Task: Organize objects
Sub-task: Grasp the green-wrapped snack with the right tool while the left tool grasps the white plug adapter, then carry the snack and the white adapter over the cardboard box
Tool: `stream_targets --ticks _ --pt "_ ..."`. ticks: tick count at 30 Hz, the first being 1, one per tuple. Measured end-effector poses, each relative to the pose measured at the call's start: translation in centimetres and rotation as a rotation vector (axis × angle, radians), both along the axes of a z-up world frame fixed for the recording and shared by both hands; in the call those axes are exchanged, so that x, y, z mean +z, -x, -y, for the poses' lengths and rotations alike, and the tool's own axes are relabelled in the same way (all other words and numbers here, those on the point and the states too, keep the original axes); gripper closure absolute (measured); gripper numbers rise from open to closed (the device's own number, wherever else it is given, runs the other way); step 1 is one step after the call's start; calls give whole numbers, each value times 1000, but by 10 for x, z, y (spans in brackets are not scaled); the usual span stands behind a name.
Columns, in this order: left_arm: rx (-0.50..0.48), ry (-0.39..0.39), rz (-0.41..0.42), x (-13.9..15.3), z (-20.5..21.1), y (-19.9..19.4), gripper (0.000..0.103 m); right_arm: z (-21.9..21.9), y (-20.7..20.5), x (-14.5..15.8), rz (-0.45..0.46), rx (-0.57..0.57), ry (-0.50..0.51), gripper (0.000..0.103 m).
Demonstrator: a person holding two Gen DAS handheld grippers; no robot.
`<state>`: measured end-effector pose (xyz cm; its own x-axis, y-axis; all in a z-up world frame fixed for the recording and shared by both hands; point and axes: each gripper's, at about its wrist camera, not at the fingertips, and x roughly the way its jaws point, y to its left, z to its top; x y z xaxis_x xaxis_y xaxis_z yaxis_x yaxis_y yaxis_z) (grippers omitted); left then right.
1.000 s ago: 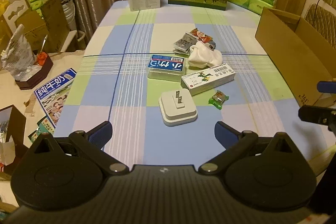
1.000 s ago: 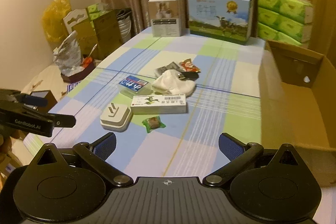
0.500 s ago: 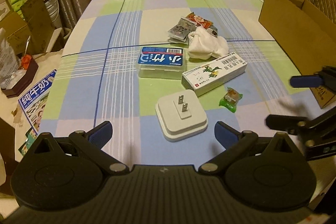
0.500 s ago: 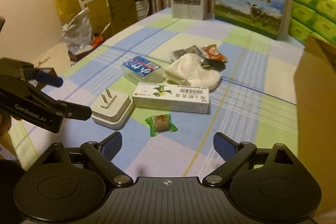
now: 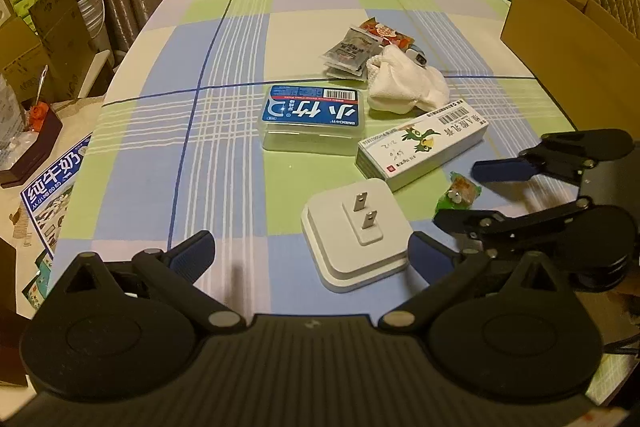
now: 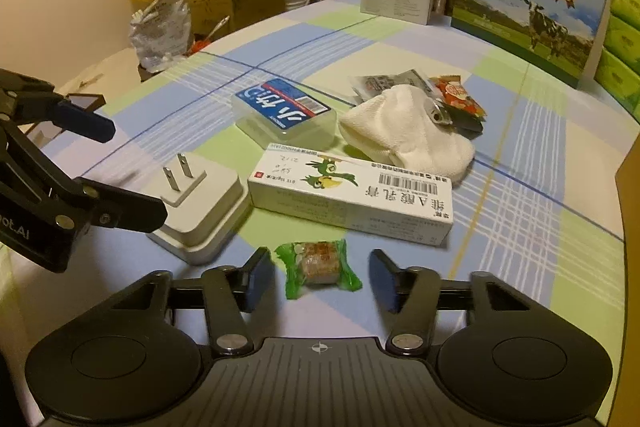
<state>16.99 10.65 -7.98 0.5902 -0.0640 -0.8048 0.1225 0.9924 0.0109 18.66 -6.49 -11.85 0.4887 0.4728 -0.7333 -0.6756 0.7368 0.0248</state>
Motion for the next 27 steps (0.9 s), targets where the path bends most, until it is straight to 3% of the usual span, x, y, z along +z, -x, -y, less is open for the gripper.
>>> stream_targets --ticks 1,3,5,10,13,15,18,24,27 --pt "0 2 0 -1 0 -1 3 1 0 0 -3 -2 -6 59" --pt "-4 5 0 -2 2 -2 3 1 1 0 2 1 -4 74" --pt "-12 7 0 -2 5 -5 3 2 1 2 -4 -4 -4 80" --pt "-39 -8 -13 -6 17 -13 9 12 1 8 -5 -56 -7 80" --pt "-34 -9 -37 -9 23 -19 15 23 1 15 -2 -105 -17 80" --pt "-21 -17 -60 -13 26 -23 25 31 1 18 -4 -137 -19 80" --pt "-15 -17 -83 -17 30 -28 28 40 0 19 -14 -171 -23 80" --pt "-18 -42 -107 -24 38 -34 41 47 -1 21 -25 -193 -34 80" --pt "-11 -37 -108 -24 37 -32 42 49 0 22 -31 -198 -37 81"
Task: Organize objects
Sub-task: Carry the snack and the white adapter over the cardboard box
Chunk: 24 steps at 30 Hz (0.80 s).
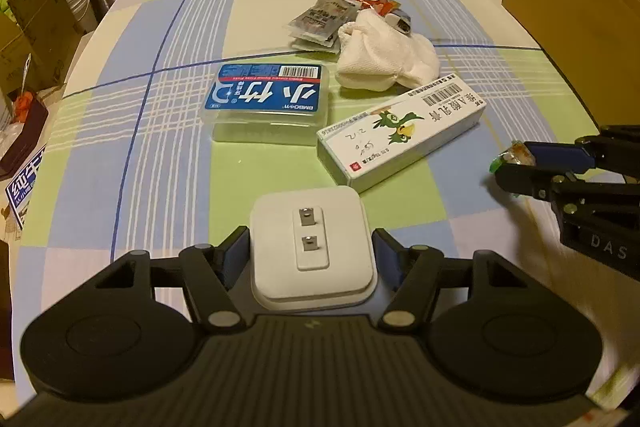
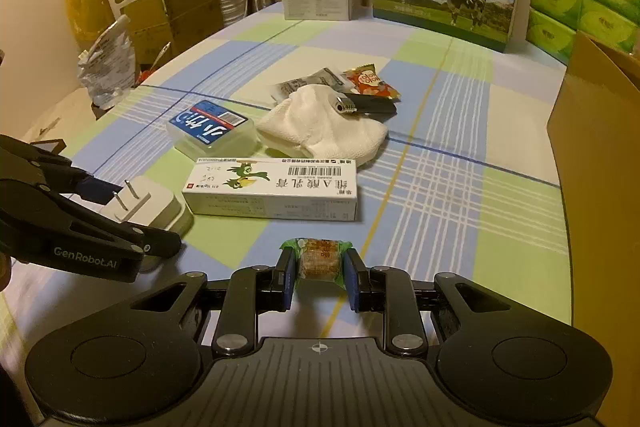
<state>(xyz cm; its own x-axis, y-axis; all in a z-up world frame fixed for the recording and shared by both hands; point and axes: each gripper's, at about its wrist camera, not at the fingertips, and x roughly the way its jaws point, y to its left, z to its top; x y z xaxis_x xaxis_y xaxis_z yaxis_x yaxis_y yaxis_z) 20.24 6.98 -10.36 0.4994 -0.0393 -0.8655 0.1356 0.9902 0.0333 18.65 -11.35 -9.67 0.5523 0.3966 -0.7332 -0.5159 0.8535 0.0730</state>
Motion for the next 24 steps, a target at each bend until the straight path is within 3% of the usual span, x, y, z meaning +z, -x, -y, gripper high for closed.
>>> stream_targets --ticks 11,24 --pt "2 15 37 27 6 20 42 14 19 16 -20 -47 -4 81" --pt "-45 60 121 88 47 63 42 58 64 78 37 -145 -31 81"
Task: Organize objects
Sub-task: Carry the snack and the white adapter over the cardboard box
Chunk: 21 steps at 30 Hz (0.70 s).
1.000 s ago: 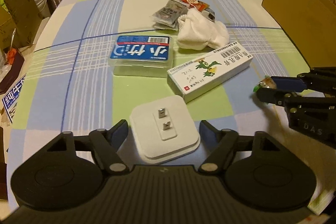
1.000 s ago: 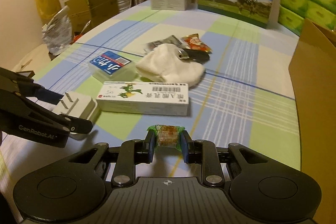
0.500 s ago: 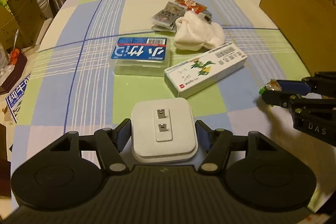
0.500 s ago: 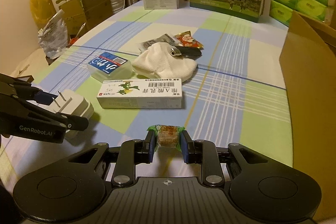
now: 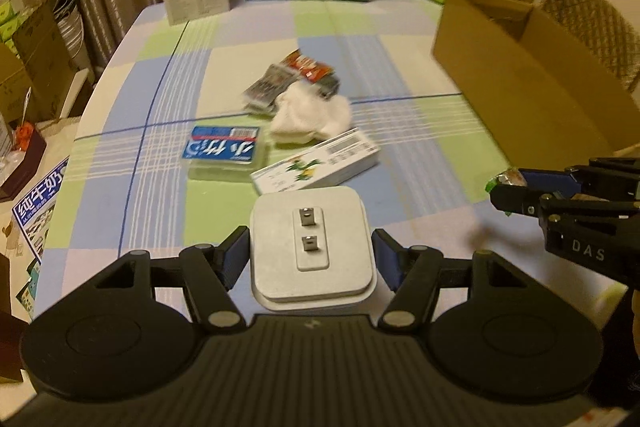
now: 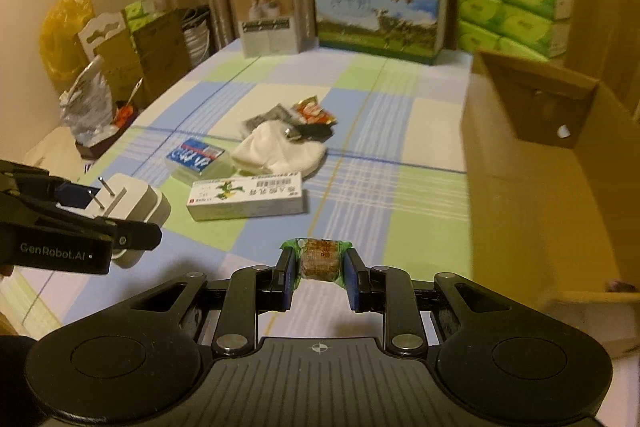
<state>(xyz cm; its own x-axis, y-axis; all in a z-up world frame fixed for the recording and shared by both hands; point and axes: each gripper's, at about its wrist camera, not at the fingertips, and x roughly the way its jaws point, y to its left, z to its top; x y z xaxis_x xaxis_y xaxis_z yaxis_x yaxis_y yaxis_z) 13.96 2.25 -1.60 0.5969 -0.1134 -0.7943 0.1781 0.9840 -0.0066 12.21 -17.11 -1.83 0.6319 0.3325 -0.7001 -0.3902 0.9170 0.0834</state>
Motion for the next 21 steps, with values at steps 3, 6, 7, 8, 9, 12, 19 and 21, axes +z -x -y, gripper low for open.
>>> stream_targets --ticks 3,6,7,8,9,12,19,21 --pt "-17 10 13 11 10 9 42 11 10 14 20 -19 -1 81" --pt "-36 13 25 21 21 17 42 22 17 25 35 -39 -4 81" --pt "-42 15 28 24 24 19 42 25 19 27 39 -43 -6 81" --pt "-48 17 31 27 27 21 42 29 22 30 43 -47 -9 81" --pt "-56 19 35 31 31 24 42 33 24 34 48 -52 -12 80" --pt "-79 18 45 38 43 29 42 42 30 41 59 -66 -17 81" --pt "-142 16 66 54 76 31 42 73 38 54 78 -120 -23 80" --pt "-168 14 69 57 88 30 42 86 37 59 80 -145 -34 81"
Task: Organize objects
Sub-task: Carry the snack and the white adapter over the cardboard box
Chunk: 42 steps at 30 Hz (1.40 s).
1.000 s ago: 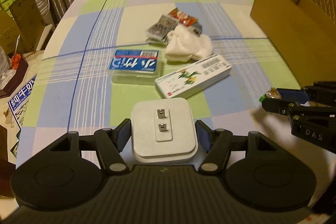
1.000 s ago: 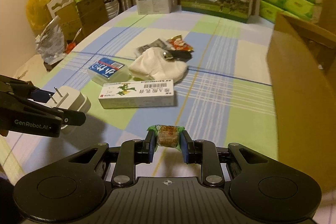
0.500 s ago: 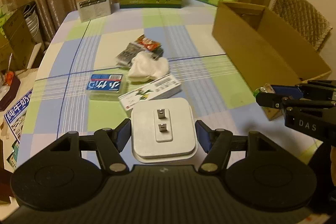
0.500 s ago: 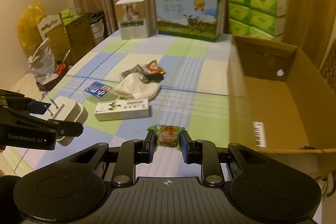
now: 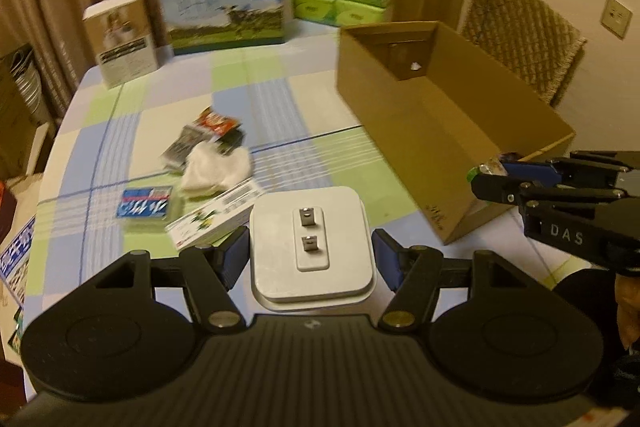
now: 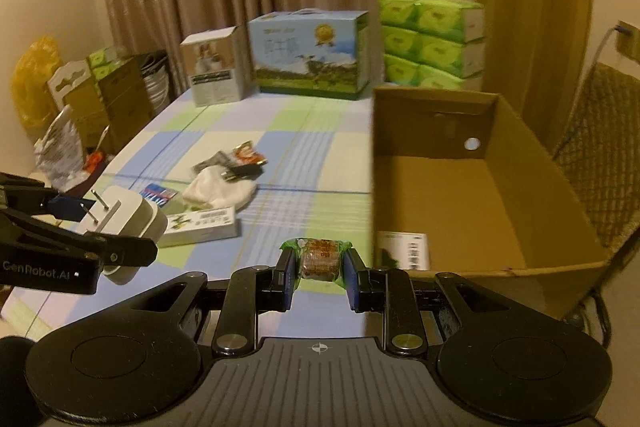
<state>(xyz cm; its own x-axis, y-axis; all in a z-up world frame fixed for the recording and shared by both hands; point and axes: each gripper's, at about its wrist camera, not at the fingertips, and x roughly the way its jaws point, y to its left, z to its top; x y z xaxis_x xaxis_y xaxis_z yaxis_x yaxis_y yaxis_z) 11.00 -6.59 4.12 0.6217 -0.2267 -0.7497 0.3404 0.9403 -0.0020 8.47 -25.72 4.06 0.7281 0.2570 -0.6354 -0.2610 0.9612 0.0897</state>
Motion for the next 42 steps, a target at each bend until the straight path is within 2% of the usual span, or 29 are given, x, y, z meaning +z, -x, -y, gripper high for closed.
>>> stream_targets --ticks 11,19,26,31,34,35,37,42 --pt "-134 29 29 21 74 -21 42 77 -13 29 52 -138 4 80" --pt "-225 24 45 27 132 -45 42 135 -34 32 51 -231 -7 80" --pt "-277 -1 45 18 174 -67 41 157 -48 26 35 -250 -31 80" --pt "-310 -14 39 6 192 -80 41 165 -58 19 26 -268 -46 80" --pt "-327 -1 6 -3 201 -90 41 170 -63 16 18 -281 -55 80" --pt "-327 -3 -1 -7 203 -94 40 171 -64 15 17 -283 -56 80" --pt "-311 -18 7 -11 205 -98 32 173 -64 13 15 -286 -63 80" --pt "-275 -1 24 -9 190 -99 31 173 -64 11 9 -279 -73 80"
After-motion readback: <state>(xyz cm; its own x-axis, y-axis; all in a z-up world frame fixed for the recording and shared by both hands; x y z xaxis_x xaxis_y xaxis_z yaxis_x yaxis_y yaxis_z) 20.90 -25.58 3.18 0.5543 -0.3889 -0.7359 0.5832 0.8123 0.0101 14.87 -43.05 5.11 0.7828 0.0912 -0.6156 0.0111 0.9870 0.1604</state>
